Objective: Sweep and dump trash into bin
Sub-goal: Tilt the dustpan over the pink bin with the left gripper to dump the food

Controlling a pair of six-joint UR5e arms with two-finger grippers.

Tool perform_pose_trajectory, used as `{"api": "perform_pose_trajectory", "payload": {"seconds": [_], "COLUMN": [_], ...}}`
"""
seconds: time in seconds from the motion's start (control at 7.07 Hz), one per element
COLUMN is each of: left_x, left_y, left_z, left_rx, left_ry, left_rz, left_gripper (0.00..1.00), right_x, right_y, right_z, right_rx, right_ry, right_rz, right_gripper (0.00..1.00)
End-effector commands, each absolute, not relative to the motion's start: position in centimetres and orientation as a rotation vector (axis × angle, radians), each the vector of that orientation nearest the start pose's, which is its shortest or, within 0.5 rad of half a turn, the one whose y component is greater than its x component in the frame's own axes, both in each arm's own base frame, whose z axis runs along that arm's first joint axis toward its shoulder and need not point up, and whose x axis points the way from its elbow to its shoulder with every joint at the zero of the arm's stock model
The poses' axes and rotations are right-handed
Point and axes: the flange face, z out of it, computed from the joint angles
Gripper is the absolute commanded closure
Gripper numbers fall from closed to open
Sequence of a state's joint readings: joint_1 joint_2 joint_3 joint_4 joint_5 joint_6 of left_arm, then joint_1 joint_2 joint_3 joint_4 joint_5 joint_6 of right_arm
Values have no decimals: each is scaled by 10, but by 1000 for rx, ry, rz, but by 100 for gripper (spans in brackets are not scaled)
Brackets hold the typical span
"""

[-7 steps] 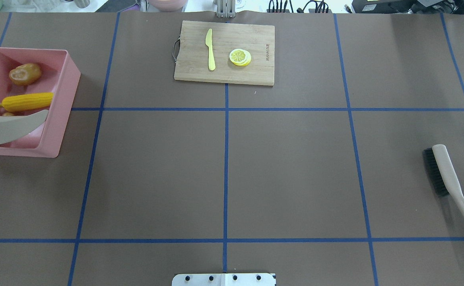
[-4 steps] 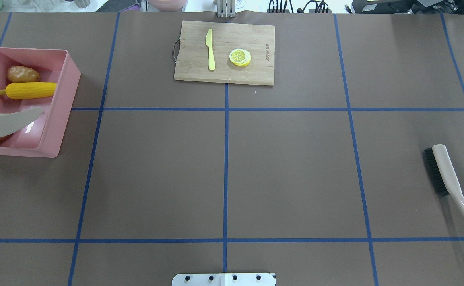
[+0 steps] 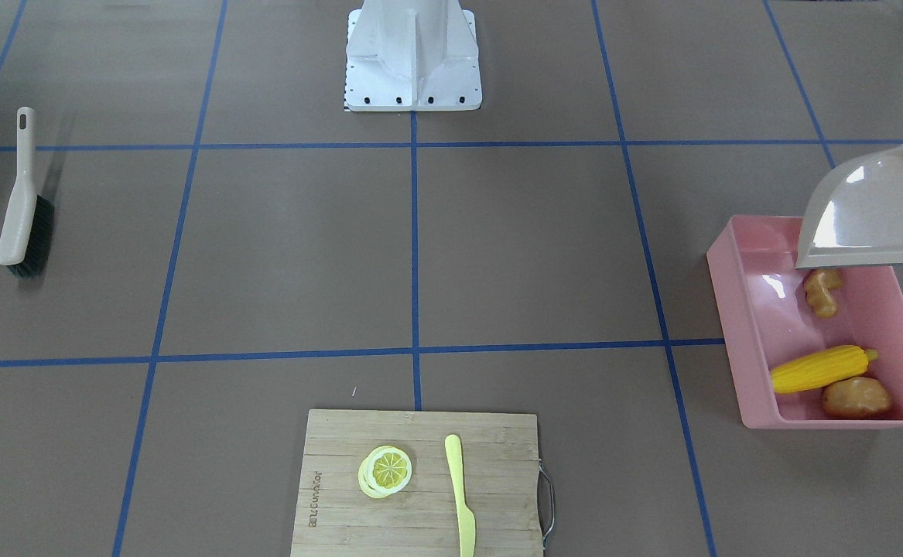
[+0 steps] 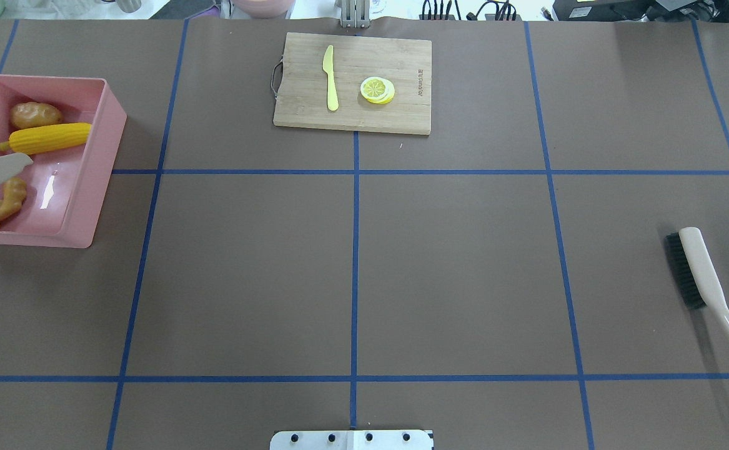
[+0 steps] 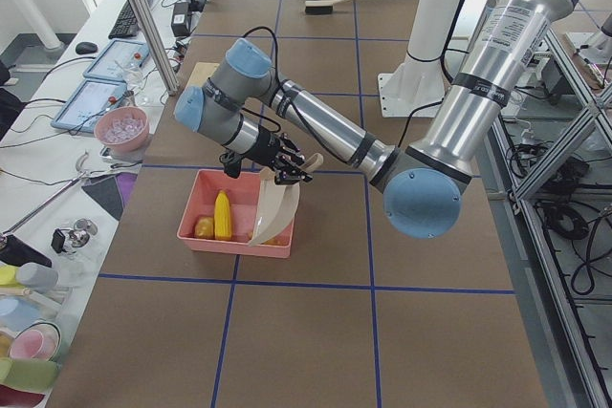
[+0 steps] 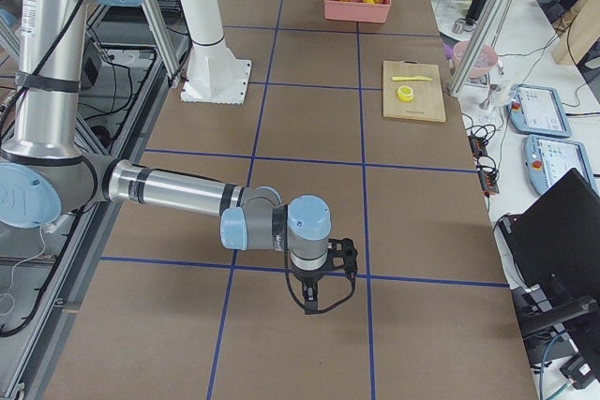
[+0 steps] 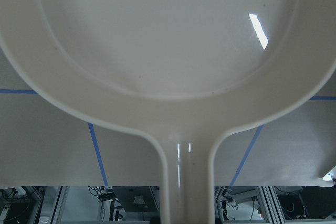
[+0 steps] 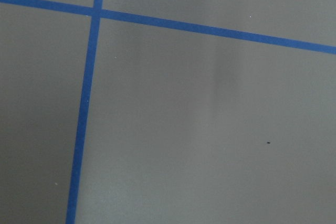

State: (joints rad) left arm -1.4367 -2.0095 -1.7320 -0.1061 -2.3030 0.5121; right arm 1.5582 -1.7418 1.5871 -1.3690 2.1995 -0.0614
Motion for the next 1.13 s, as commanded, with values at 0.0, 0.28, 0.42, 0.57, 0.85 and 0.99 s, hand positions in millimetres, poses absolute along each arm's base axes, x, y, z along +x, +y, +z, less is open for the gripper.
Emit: {"api": "perform_pose_trajectory", "payload": {"seconds": [0.0, 0.28, 0.42, 0.57, 0.85, 0.99], "left_x": [-21, -33, -28, -8, 41, 87], "left_y": [-520, -531, -542, -545, -540, -524], "left_z": [417, 380, 359, 337, 308, 286], "left_rx": [-503, -239, -105, 23, 107, 132], "left_ry": [805, 775, 750, 721, 712, 707], "left_rz": [323, 402, 472, 573, 618, 660], "left_gripper": [100, 100, 100, 100, 100, 100], "right_x": [67, 66, 67, 67, 67, 66], "right_y": [-436, -442, -436, -436, -440, -441], "right_z": [701, 651, 648, 649, 643, 643], "right_rx": [-11, -54, -43, -43, -28, -29], "right_ry": [-664, -666, -659, -662, -662, -663], "right_rz": [-55, -30, -36, -36, -45, -48], "right_gripper": [0, 0, 0, 0, 0, 0]}}
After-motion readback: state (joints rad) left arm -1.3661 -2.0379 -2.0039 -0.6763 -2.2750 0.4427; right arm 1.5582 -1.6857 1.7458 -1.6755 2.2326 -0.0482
